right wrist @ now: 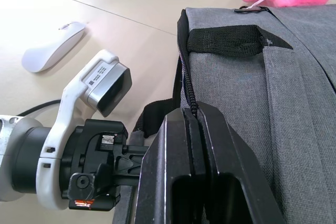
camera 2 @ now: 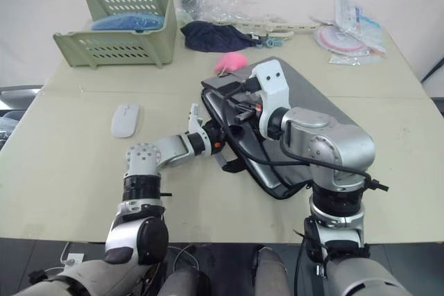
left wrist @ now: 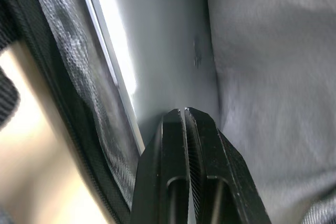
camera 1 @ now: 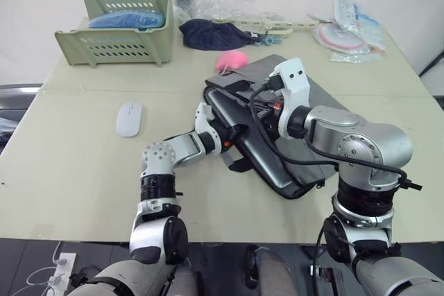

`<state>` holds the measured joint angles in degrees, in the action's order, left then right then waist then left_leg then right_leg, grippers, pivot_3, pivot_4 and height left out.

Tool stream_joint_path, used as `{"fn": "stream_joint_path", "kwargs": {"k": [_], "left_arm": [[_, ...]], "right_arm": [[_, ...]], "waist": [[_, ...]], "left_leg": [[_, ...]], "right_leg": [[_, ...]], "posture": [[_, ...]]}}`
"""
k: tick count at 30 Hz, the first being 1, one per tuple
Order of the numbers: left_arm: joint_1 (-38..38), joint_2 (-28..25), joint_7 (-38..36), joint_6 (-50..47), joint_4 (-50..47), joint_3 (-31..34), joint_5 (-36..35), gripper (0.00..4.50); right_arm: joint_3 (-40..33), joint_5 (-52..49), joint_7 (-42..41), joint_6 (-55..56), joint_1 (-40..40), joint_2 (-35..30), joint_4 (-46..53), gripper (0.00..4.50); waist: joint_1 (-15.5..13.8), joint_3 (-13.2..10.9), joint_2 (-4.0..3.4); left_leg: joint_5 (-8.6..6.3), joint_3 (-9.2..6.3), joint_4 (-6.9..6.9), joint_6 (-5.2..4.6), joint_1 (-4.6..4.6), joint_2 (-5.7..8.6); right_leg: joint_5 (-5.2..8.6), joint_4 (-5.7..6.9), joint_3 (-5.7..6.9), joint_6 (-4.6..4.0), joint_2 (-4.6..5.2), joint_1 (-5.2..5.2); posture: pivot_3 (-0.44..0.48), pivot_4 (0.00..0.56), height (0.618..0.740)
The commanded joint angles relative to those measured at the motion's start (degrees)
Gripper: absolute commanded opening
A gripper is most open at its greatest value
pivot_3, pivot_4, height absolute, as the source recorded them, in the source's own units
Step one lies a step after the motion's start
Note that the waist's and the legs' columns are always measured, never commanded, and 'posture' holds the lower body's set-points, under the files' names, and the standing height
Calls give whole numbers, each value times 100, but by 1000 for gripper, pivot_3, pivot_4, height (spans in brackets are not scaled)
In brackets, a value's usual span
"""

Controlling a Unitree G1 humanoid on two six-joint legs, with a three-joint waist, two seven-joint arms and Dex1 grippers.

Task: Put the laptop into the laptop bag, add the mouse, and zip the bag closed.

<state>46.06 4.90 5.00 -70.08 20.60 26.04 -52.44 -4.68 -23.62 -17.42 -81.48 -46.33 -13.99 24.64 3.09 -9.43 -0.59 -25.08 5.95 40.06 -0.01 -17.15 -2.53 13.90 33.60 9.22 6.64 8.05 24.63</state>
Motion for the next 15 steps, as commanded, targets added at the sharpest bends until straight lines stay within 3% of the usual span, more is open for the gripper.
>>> {"fn": "stream_joint_path", "kwargs": {"k": [1,4,7,9,11,15], "left_arm": [[-60,-102,137,-320,-570,151,-305,365],[-87,-104,170,-409,-693,183,-353,1209],[-113,-132,231,-551,-746,75,-243,2599],[-118,-91,273,-575,-792,113,-257,3189],[-123,-114,321,-654,-920,196,-331,4299],[-150,-638,355,-951,-1317,310,-394,4299]], "right_arm": [[-13,-97,5,129,-51,-29,262,0],[-7,-102,7,140,-46,-36,260,0],[3,-104,11,145,-49,-31,256,0],[-2,-110,7,139,-44,-38,266,0],[2,-105,9,135,-32,-51,274,0],[10,-90,0,143,33,-117,284,0]], "waist": [[5,0,0],[-2,0,0],[-2,0,0],[-3,0,0],[-5,0,0],[9,0,0]], "left_leg": [[0,0,0,0,0,0],[0,-1,0,0,0,0],[0,-1,0,0,-1,0],[0,-1,-1,0,0,0],[0,-1,1,0,0,0],[0,-1,1,0,1,0]], "right_leg": [[0,0,0,0,0,0],[0,0,0,0,0,1],[0,0,0,0,0,0],[0,-1,1,0,0,0],[0,0,-1,0,0,-2],[0,1,-2,0,0,0]], "posture": [[0,150,740],[0,150,740],[0,150,740],[0,150,740],[0,150,740],[0,150,740]]}}
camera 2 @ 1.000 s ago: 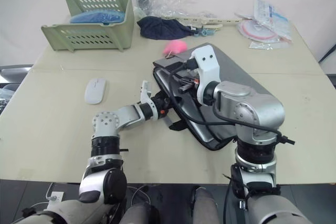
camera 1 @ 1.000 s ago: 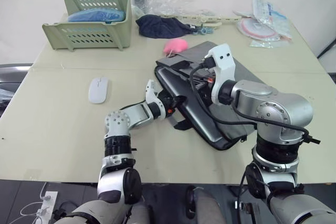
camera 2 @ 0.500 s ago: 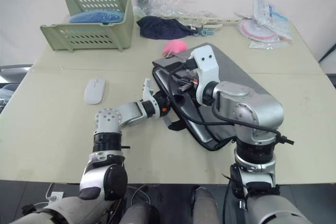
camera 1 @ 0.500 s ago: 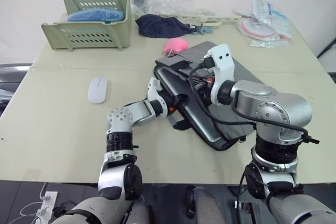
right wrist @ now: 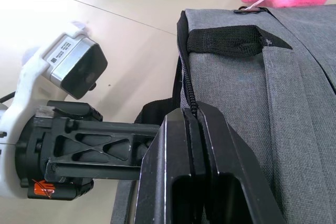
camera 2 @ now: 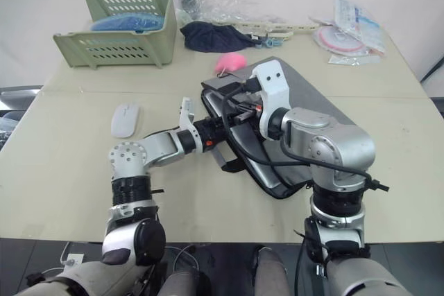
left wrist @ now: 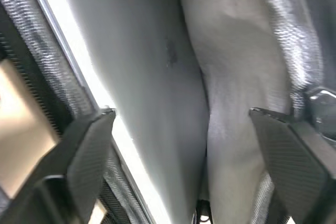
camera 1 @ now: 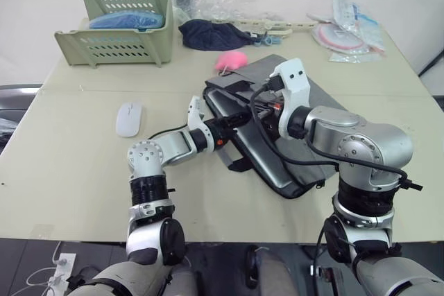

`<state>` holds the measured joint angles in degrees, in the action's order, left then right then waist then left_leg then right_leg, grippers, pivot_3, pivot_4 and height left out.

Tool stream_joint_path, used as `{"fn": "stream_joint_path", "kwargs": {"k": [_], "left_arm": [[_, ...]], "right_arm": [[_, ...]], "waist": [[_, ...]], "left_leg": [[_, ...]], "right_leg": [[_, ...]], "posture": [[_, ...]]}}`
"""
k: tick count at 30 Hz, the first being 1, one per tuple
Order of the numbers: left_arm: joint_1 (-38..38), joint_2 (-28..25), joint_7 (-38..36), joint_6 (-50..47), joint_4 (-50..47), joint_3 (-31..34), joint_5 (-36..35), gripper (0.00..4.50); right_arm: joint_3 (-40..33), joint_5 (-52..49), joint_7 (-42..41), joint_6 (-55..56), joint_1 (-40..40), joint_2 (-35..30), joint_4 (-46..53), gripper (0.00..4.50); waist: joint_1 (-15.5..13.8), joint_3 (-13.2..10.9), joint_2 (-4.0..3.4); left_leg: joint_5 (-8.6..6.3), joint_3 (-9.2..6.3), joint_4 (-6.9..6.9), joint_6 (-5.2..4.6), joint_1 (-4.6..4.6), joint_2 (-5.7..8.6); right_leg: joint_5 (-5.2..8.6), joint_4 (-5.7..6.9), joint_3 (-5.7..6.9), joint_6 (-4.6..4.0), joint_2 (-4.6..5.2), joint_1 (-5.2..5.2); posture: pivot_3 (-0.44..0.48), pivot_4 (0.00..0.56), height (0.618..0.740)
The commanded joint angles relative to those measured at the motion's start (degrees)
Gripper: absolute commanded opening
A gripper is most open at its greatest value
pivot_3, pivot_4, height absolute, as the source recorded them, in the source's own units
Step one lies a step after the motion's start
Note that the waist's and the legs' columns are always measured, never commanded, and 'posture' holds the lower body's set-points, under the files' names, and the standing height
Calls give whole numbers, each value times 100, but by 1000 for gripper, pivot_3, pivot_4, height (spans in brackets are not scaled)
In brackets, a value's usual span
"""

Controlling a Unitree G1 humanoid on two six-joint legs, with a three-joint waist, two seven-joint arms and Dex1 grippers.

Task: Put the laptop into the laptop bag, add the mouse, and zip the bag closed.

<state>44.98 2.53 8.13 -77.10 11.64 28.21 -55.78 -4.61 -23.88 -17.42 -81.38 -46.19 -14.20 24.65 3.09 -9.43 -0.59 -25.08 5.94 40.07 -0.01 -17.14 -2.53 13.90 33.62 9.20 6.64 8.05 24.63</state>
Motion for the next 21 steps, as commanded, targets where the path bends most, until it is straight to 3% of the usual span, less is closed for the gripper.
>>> {"fn": "stream_joint_path", "kwargs": {"k": [1,3,8,16,21], "left_arm": [[-43,-599,-11,-374,-549,82,-89,4299],[-35,-832,-57,-562,-699,120,-189,4299],[91,-2258,-526,-1507,-1175,564,-611,4299],[1090,-3178,-893,-1496,-937,655,-528,4299],[1203,-3527,-1157,-1395,-781,524,-279,4299]], "right_arm": [[20,-58,-2,149,42,-125,282,0],[29,-72,-9,179,77,-179,281,0],[33,-62,-57,356,137,-299,110,0],[197,-83,-181,659,158,-461,-148,0],[251,-117,-222,775,161,-524,-249,0]], "waist": [[25,-1,-1],[25,-1,-2],[32,-3,-2],[10,-4,-5],[55,-5,-8]], "left_leg": [[0,0,-2,1,1,0],[1,0,-3,2,-1,0],[1,-2,-4,3,-1,0],[0,-11,-5,5,-1,1],[5,-7,-12,14,8,1]], "right_leg": [[0,0,0,0,-1,1],[0,3,1,0,-2,7],[0,4,2,0,-2,9],[0,5,4,0,-3,6],[0,10,4,0,-5,8]], "posture": [[0,150,740],[0,150,740],[0,150,740],[0,150,740],[0,150,740]]}}
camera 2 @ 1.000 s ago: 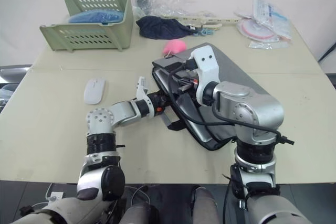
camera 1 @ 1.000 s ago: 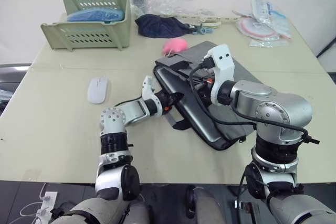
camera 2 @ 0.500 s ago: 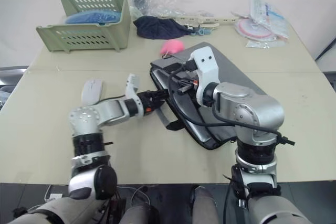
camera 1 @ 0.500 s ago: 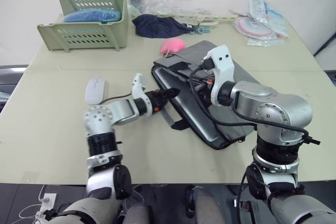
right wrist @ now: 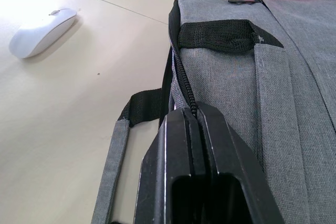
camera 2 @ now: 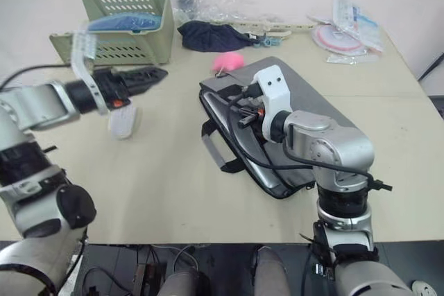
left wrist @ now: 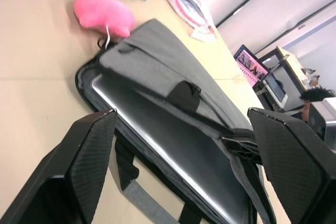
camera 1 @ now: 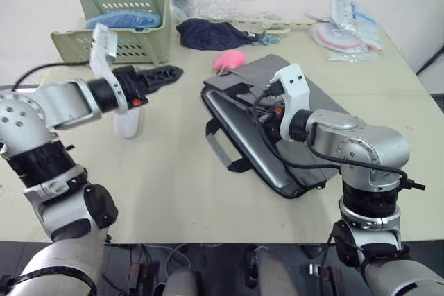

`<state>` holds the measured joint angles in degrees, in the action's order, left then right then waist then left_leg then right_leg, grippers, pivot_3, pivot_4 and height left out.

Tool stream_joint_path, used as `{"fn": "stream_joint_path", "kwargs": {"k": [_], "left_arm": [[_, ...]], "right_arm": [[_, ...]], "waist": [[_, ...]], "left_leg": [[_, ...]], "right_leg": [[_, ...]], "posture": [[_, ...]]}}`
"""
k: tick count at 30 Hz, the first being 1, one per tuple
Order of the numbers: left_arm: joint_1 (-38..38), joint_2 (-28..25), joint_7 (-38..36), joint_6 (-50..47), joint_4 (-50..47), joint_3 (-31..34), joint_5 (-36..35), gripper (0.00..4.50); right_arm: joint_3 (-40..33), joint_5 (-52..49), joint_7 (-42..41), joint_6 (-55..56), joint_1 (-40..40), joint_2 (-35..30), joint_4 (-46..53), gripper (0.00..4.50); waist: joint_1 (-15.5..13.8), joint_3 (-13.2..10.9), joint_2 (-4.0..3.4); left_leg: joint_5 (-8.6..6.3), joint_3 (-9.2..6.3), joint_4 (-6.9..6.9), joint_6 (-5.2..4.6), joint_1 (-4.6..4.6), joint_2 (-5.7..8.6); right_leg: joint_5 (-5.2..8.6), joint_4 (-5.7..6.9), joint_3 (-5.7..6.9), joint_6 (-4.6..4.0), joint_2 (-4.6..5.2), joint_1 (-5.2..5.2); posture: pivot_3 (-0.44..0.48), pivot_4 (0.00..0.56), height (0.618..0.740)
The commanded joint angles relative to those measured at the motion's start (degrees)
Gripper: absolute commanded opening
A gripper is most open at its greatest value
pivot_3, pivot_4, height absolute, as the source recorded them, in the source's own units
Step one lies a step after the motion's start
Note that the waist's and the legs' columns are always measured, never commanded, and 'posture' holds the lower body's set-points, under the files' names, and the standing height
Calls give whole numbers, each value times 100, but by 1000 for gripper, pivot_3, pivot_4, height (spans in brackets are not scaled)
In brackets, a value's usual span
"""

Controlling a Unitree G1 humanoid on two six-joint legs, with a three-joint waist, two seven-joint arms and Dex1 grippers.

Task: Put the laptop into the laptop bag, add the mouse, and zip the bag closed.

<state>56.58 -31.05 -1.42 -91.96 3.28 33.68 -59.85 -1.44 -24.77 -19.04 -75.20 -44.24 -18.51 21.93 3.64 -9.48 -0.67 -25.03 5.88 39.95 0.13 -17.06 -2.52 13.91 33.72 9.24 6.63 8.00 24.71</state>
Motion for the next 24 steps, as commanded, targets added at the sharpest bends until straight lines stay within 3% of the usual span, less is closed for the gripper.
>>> {"fn": "stream_joint_path", "kwargs": {"k": [1,3,5,11,14,16,21,24], "left_arm": [[-10,-225,-269,107,56,-43,169,4432],[-132,-323,-398,176,56,-77,261,4500],[-225,-354,-526,213,28,-116,286,4500],[-638,-791,-1243,599,-131,-498,461,4500],[-893,-1550,-1915,1109,-6,-809,795,4500],[-1319,-2542,-3057,2118,122,-1210,1343,4500],[-1817,-4094,-4964,3795,812,-1941,2353,4500],[-1581,-4464,-5355,4392,1247,-2362,2879,4500]], "right_arm": [[-55,-44,-78,170,-27,-106,24,363],[-20,-27,-75,212,-23,-141,41,1288],[-16,-33,-80,242,-41,-158,51,1821],[-108,-295,-308,211,-121,-367,361,1821],[-293,-643,-873,375,-202,-880,592,1821],[-477,-917,-1790,687,-275,-1820,660,1821],[-558,-1020,-3218,1534,-470,-3333,45,1821],[-357,-902,-3744,2079,-588,-3753,-330,1821]], "waist": [[-8,0,0],[-9,0,0],[-11,0,0],[24,-2,-2],[46,-9,-2],[87,-11,-4],[102,-16,0],[89,-18,2]], "left_leg": [[0,0,2,1,-1,0],[1,0,4,1,-2,0],[1,0,4,1,-2,0],[1,2,1,1,-4,0],[1,1,2,1,-6,0],[0,9,0,1,-11,0],[0,46,-31,3,-9,-1],[-1,67,-33,3,-8,-2]], "right_leg": [[0,0,0,0,0,0],[0,1,-2,0,0,0],[0,1,-1,0,0,1],[0,2,-1,0,0,7],[0,4,-2,0,0,8],[0,8,-4,0,0,26],[2,-4,-6,-3,1,48],[2,-8,-15,-3,2,53]], "posture": [[0,150,740],[0,150,740],[0,150,740],[0,150,740],[0,150,740],[0,150,740],[0,150,740],[0,150,740]]}}
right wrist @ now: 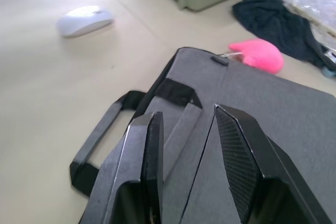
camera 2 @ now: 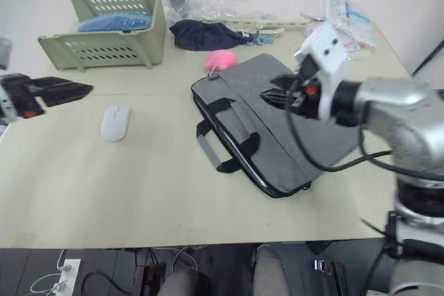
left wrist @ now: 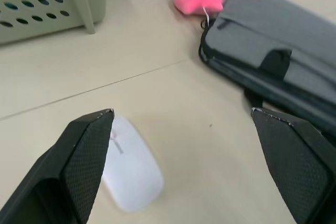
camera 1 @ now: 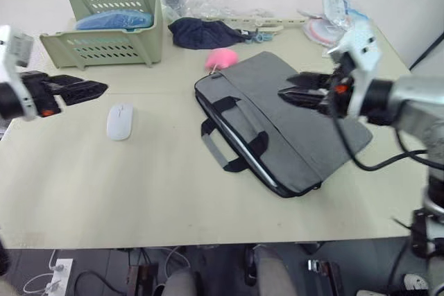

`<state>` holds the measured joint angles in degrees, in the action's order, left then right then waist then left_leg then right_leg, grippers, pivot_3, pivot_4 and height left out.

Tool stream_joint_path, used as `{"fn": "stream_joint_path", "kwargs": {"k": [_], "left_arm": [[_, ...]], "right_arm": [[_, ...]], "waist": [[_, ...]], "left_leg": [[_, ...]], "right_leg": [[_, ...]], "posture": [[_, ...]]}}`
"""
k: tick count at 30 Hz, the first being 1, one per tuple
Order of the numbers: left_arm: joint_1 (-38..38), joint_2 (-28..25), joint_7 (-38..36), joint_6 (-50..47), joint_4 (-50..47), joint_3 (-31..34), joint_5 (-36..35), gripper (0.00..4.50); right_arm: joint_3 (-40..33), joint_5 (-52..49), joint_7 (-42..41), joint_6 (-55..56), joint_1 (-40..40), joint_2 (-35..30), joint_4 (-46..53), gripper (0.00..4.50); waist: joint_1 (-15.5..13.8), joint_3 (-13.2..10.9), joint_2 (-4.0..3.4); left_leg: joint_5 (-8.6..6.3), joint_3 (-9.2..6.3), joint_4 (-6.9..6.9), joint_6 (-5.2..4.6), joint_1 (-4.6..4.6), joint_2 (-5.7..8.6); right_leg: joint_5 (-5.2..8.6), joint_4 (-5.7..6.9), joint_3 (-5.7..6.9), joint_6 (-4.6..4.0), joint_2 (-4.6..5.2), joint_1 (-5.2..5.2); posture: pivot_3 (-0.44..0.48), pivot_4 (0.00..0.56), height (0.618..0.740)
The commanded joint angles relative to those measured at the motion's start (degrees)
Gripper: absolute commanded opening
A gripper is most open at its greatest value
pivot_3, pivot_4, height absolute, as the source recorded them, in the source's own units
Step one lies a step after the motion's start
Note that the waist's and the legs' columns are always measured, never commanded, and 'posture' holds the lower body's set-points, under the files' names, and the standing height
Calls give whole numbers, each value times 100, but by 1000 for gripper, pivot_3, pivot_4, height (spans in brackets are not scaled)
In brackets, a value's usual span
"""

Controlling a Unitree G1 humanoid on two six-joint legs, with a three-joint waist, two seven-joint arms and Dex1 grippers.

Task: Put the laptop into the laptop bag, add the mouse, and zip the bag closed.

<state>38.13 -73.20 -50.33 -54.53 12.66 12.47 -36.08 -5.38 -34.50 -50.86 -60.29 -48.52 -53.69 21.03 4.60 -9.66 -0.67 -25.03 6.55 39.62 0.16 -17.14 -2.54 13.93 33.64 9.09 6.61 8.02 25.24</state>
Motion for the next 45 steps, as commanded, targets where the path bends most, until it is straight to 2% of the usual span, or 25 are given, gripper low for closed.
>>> {"fn": "stream_joint_path", "kwargs": {"k": [1,8,11,15,16,21,25,29,32,36,41,45], "left_arm": [[346,-264,-529,728,393,-294,568,4500],[259,-298,-1398,831,155,-131,478,4500],[291,-186,-1318,792,224,-116,574,4500],[328,-54,-1212,862,497,-120,687,4500],[342,-10,-1179,890,586,-122,720,4500],[555,274,-881,983,1037,-218,994,4500],[1263,886,144,965,1917,-239,1404,4500],[1374,1536,902,1157,2389,-546,1955,4500],[1193,2061,1258,1058,2134,-664,2124,4500],[924,2726,1884,582,1482,-413,2027,4500],[412,3208,2459,91,419,-191,1982,4500],[342,3236,2625,-145,106,28,1950,4500]], "right_arm": [[84,87,-640,690,-176,-278,-298,1821],[338,259,-1120,1239,-348,-431,-671,1821],[365,254,-1123,1283,-370,-380,-689,2618],[386,261,-1127,1293,-461,-370,-724,4285],[381,240,-1117,1259,-485,-364,-710,4407],[399,221,-1125,1224,-489,-375,-611,4407],[393,229,-1062,1207,-514,-330,-607,4407],[374,197,-979,1133,-477,-259,-527,4407],[368,194,-934,1112,-436,-235,-477,4407],[335,128,-870,998,-382,-227,-335,4407],[324,11,-722,806,-407,-163,-140,4407],[312,-80,-671,706,-427,-132,-66,4407]], "waist": [[-23,-1,2],[-47,-11,12],[-48,-13,15],[-74,-14,16],[-85,-14,16],[-127,-15,17],[-167,-14,20],[-141,-12,22],[-144,-13,24],[-141,-21,40],[-135,-20,41],[-151,-20,45]], "left_leg": [[0,4,1,0,0,-1],[0,23,9,-1,-8,-5],[0,22,10,-1,-8,-7],[0,22,17,-1,-10,-7],[0,22,20,-1,-10,-7],[0,22,29,-1,-12,-9],[0,18,37,-2,-16,-8],[0,20,36,-3,-14,-8],[0,20,38,-3,-11,-8],[0,18,42,-3,-13,-8],[0,18,43,-3,-7,-8],[0,16,48,-3,-8,-9]], "right_leg": [[0,2,-3,0,0,0],[0,15,-9,0,1,18],[0,16,-7,0,0,18],[0,19,-8,0,1,18],[0,21,-8,0,1,18],[0,25,-8,0,1,18],[0,27,-6,0,1,17],[-1,29,-4,0,1,16],[-1,34,-2,-1,1,16],[-1,37,-1,-1,1,16],[-1,42,-5,-1,2,16],[-3,44,-5,-4,2,16]], "posture": [[0,150,740],[0,150,740],[0,150,740],[0,150,740],[0,150,740],[0,150,740],[0,150,740],[0,150,740],[0,150,740],[0,150,740],[0,150,740],[0,150,740]]}}
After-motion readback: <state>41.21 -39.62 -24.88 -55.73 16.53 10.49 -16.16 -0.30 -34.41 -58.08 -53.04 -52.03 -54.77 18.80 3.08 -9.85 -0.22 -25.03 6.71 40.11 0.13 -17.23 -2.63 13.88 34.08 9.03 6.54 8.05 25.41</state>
